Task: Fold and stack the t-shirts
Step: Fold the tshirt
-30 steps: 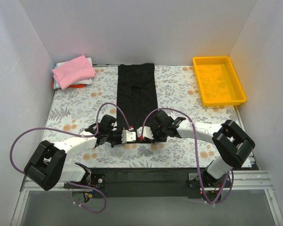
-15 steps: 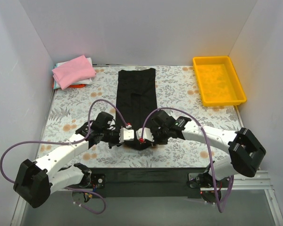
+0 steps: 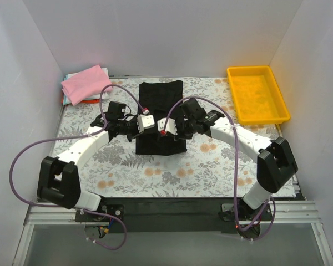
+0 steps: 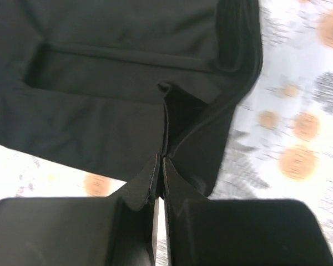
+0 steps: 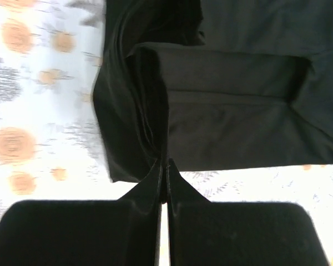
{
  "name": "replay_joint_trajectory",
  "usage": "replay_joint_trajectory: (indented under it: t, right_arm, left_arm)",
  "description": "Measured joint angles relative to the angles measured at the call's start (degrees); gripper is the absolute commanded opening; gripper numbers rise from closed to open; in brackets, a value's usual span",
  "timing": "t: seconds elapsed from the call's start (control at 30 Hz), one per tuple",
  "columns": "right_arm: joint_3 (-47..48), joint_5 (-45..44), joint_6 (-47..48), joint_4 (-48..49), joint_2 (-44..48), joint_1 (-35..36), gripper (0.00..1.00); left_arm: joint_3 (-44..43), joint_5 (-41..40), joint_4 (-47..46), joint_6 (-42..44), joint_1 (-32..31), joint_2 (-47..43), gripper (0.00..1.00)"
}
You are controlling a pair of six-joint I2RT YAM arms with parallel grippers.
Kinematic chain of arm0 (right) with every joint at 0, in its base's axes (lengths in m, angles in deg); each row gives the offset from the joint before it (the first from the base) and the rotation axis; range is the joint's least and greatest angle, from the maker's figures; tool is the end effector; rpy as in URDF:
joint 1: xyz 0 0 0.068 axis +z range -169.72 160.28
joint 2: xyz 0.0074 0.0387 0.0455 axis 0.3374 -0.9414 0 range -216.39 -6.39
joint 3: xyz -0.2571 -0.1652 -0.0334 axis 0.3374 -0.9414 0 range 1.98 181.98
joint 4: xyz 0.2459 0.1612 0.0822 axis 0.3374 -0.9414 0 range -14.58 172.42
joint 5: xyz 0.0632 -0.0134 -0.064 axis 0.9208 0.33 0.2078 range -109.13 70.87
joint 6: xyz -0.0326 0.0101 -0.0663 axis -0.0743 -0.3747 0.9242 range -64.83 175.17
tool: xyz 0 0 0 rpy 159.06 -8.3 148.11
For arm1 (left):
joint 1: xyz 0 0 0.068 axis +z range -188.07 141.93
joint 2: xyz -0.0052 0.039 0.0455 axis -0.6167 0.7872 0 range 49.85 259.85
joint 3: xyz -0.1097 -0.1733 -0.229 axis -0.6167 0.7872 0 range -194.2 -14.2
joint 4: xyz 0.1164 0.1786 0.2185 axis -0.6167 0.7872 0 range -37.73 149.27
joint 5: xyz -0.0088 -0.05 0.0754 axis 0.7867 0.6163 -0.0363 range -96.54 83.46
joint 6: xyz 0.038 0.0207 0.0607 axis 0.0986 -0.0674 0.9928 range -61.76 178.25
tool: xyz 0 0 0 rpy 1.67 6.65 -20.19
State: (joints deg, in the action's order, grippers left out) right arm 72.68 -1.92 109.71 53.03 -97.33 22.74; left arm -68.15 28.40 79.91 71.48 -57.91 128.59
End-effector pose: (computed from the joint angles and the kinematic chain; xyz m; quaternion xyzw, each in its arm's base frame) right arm 0.2868 0.2875 0.2666 -0.7292 0.5763 0.1037 0.3541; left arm 0.2959 -0.1449 0.2404 0.3497 0.8382 -0.3014 0.2903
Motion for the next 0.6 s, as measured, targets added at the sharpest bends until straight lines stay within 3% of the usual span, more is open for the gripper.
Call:
replay_joint_trajectory:
  t: [0.37, 0.6]
  right_arm:
    - [15.04, 1.14, 6.62, -0.48, -15.56, -8.35, 0.01]
    - [22.80, 2.10, 8.52, -0.52, -23.93, -10.64, 0.01]
  left_arm:
    - [-15.76, 1.70, -5.66, 4.98, 4.85, 18.99, 0.00]
    - [-20.24, 1.73, -8.02, 6.80, 7.15, 26.56, 0.00]
